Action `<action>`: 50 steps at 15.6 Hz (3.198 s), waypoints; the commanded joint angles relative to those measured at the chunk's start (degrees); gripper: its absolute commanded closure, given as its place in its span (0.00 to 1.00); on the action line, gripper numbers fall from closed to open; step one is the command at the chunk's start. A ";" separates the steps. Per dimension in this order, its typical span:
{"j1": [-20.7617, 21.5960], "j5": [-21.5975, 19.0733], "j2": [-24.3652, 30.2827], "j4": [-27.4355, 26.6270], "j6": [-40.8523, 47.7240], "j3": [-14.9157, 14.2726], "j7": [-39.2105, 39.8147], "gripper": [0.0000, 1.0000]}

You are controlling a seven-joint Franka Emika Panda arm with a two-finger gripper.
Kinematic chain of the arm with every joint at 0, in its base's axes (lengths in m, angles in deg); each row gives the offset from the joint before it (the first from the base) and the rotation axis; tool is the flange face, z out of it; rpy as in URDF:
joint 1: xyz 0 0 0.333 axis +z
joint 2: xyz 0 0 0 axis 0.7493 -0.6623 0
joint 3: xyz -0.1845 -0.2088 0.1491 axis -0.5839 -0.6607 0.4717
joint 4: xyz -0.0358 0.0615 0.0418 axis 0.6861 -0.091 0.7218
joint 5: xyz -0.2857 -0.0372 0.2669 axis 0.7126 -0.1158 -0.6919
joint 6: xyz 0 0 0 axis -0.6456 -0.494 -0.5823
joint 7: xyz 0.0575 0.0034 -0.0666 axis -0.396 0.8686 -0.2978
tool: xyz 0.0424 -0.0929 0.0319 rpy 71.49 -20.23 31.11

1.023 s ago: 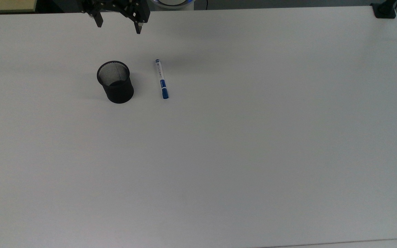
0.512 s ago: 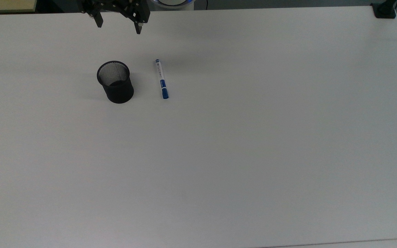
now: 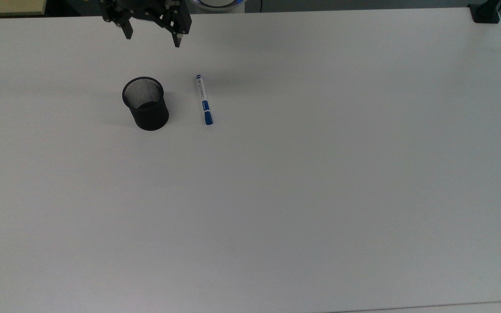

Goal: Insert the marker

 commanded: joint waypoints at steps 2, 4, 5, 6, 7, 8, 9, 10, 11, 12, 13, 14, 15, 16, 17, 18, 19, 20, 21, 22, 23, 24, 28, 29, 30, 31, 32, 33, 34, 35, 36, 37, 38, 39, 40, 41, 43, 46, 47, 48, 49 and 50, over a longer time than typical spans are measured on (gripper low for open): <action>1.45 0.67 -4.05 -0.24 0.11 0.64 3.98 0.00; 2.59 0.67 -5.81 -0.50 -1.20 0.64 4.16 0.00; 2.68 0.41 -6.68 -0.85 -1.99 0.64 4.16 0.00; 3.03 0.32 -7.82 -1.37 -2.61 0.72 4.33 0.00; 4.08 0.23 -8.97 -2.16 -4.09 0.72 4.42 0.00; 5.40 0.23 -10.20 -2.78 -6.63 0.64 4.42 0.00; 5.76 0.23 -11.17 -3.66 -8.83 0.64 4.33 0.00; 6.20 0.23 -12.13 -4.45 -10.42 0.64 4.42 0.00; 6.98 0.49 -12.93 -5.06 -11.22 0.64 4.42 0.00; 7.60 0.76 -13.63 -5.59 -11.49 0.64 4.42 0.00; 7.78 0.94 -14.07 -5.95 -12.01 0.64 4.59 0.00; 7.96 0.94 -14.42 -6.38 -12.28 0.64 5.21 0.00; 8.31 0.94 -14.43 -6.82 -12.54 0.64 6.08 0.00; 8.48 0.94 -14.43 -7.18 -12.55 0.64 6.35 0.00; 8.48 0.94 -14.43 -7.62 -12.55 0.64 6.35 0.00; 8.57 0.94 -14.51 -8.05 -12.55 0.64 6.27 0.00; 8.57 1.02 -14.60 -8.58 -12.55 0.55 6.27 0.02; 8.75 1.02 -14.78 -9.02 -12.55 0.55 6.27 0.04; 8.75 1.11 -14.95 -9.37 -12.55 0.55 6.09 0.08; 8.84 1.55 -15.39 -9.81 -12.63 0.64 5.83 0.16; 8.84 1.90 -15.83 -9.82 -12.63 0.55 5.74 0.19; 8.75 2.08 -16.09 -9.82 -13.07 0.55 5.74 0.20; 8.84 3.04 -17.15 -9.82 -14.22 0.55 5.74 0.23; 8.92 3.22 -17.59 -9.56 -14.30 0.55 5.74 0.25; 10.23 3.31 -18.46 -9.38 -14.30 0.55 5.65 0.25; 10.42 3.40 -18.99 -9.29 -15.00 0.46 5.48 0.25; 10.59 3.66 -19.26 -9.29 -16.14 0.55 4.69 0.27; 10.59 4.36 -19.44 -9.29 -17.02 0.55 3.21 0.33; 10.59 4.89 -19.44 -9.29 -17.03 0.55 2.93 0.37; 10.68 4.98 -19.44 -9.29 -17.03 0.55 2.93 0.41; 10.68 5.07 -19.44 -9.29 -17.03 0.55 2.93 0.44; 10.68 5.07 -19.44 -9.29 -17.03 0.55 2.93 0.47; 10.68 5.07 -19.44 -9.29 -17.03 0.55 2.93 0.51; 10.59 5.07 -19.44 -9.29 -17.12 0.55 2.93 0.57; 10.59 5.15 -19.44 -9.20 -17.12 0.55 2.93 0.63; 10.59 5.07 -19.44 -8.94 -17.03 0.55 2.93 0.68; 10.59 5.07 -19.44 -8.85 -17.03 0.55 2.93 0.77; 10.59 5.07 -19.44 -8.76 -17.03 0.55 2.93 0.83; 10.59 5.07 -19.44 -8.76 -17.03 0.55 2.93 0.84; 10.59 5.07 -19.44 -8.68 -17.03 0.55 2.93 0.86; 10.59 5.07 -19.44 -8.59 -17.03 0.55 2.93 0.87; 10.59 4.98 -19.44 -8.50 -17.03 0.55 2.84 0.87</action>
